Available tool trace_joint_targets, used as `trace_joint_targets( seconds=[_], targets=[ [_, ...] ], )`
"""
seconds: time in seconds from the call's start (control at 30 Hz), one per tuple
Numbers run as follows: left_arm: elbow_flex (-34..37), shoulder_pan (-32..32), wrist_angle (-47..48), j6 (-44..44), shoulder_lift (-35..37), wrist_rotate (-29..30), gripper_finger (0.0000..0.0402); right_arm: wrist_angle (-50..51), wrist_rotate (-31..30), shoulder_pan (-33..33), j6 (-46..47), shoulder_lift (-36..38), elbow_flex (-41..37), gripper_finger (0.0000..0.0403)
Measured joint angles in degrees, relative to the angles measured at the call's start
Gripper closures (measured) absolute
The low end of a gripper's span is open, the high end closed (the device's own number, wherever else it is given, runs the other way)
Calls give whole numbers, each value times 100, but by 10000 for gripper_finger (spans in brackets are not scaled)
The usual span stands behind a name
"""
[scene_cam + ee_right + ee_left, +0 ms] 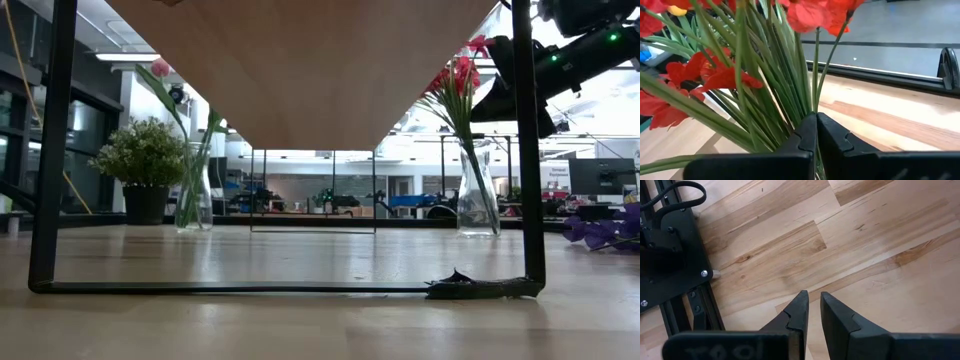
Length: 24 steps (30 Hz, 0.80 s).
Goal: Pick and place flowers into a vace then onto a shelf
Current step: Put the orange flowers into the right transparent vase, then put the purple flowers into the right transparent vase
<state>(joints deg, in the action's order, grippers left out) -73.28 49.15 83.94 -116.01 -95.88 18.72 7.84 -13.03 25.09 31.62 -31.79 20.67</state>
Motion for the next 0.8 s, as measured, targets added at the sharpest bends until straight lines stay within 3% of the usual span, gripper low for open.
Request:
trace_joint_targets(
  seconds=[0.47, 0.8],
  targets=[
    [0, -2, 2, 8, 0, 0, 316, 42, 236, -1, -4, 250, 0, 374],
    [0, 0, 22, 24, 0, 0, 316, 984, 234, -1, 201, 688, 2, 361]
  ],
)
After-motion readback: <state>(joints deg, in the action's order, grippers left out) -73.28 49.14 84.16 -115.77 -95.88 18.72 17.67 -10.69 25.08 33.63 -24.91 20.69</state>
